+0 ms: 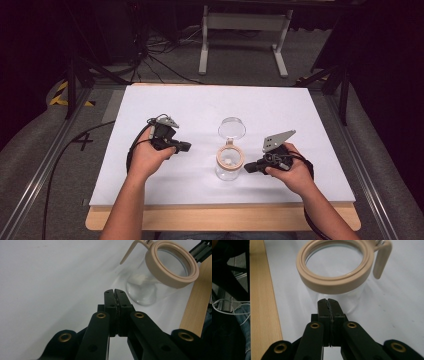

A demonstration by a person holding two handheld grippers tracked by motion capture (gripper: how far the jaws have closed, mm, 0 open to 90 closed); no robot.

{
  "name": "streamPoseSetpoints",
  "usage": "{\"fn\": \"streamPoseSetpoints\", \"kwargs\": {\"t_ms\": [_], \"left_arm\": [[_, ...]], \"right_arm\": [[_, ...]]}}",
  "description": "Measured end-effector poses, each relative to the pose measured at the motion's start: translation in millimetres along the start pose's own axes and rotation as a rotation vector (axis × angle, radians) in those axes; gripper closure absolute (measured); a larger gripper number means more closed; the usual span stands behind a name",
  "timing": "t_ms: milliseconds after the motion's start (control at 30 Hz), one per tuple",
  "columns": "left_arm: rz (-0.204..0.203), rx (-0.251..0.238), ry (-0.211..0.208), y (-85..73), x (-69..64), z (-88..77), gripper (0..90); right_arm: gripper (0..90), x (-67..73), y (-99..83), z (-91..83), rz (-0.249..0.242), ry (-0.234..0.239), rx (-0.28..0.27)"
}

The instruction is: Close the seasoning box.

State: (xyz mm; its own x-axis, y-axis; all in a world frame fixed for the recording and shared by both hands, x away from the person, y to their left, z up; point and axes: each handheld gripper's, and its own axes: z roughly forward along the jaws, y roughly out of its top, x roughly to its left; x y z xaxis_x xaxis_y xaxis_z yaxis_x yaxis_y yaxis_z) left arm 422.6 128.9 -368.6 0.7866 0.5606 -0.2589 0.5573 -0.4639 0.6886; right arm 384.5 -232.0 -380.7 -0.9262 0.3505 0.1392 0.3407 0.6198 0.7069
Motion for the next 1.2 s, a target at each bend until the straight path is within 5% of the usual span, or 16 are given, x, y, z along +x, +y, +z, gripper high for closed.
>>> {"fn": "streamPoseSetpoints", "kwargs": {"t_ms": [233, 733, 1200], "left_arm": [[0.013, -0.023, 0.012, 6.2, -2.2, 1.9, 89.6], [0.074, -0.080, 0.003, 50.8, -7.3, 10.9, 89.6], [0.022, -0.179, -0.035, 82.4, -1.5, 29.9, 89.2]], "right_arm": [[90.0, 3.1, 4.3, -8.9, 0.019, -0.023, -0.062], [90.0, 5.8, 15.7, -12.5, 0.050, -0.044, -0.147], [90.0, 7.8, 22.9, -10.5, 0.046, -0.065, -0.184]]}}
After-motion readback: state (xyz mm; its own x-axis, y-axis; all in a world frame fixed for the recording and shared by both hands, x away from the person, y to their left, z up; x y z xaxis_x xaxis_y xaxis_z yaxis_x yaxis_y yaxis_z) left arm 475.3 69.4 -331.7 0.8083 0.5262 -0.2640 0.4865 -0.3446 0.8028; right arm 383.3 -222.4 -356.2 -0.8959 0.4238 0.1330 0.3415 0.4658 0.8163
